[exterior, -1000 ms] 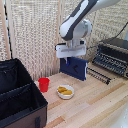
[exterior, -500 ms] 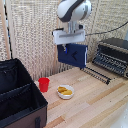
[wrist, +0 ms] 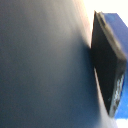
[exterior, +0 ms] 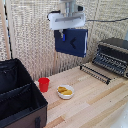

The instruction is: Gently maneuver your gripper in the book's direction. Confidently hold the book by angling your gripper properly. Relocate the book to the caddy. Pinpoint the back pocket of the caddy and set the book down inside it.

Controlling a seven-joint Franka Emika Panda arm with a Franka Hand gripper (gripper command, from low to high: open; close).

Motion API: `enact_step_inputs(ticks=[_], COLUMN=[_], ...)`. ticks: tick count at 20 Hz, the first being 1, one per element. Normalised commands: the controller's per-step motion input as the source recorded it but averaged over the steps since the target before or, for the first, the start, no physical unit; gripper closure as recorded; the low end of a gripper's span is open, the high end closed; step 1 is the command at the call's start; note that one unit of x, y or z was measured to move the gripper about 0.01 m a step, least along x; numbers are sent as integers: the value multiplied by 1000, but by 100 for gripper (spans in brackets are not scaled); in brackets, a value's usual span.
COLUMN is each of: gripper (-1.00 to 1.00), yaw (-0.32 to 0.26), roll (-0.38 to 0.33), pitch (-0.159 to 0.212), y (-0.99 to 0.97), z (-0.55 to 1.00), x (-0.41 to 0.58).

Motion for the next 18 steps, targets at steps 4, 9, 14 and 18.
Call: enact_step_inputs(ticks=[4, 9, 14, 18], gripper=[100, 100, 100, 100], yaw=[-277, -282, -279, -286], roll=[0, 0, 0, 0], pitch=[-21, -3, 0, 0], y=[376, 395, 416, 393], z=[346, 182, 101, 132], x=[0, 0, 0, 0])
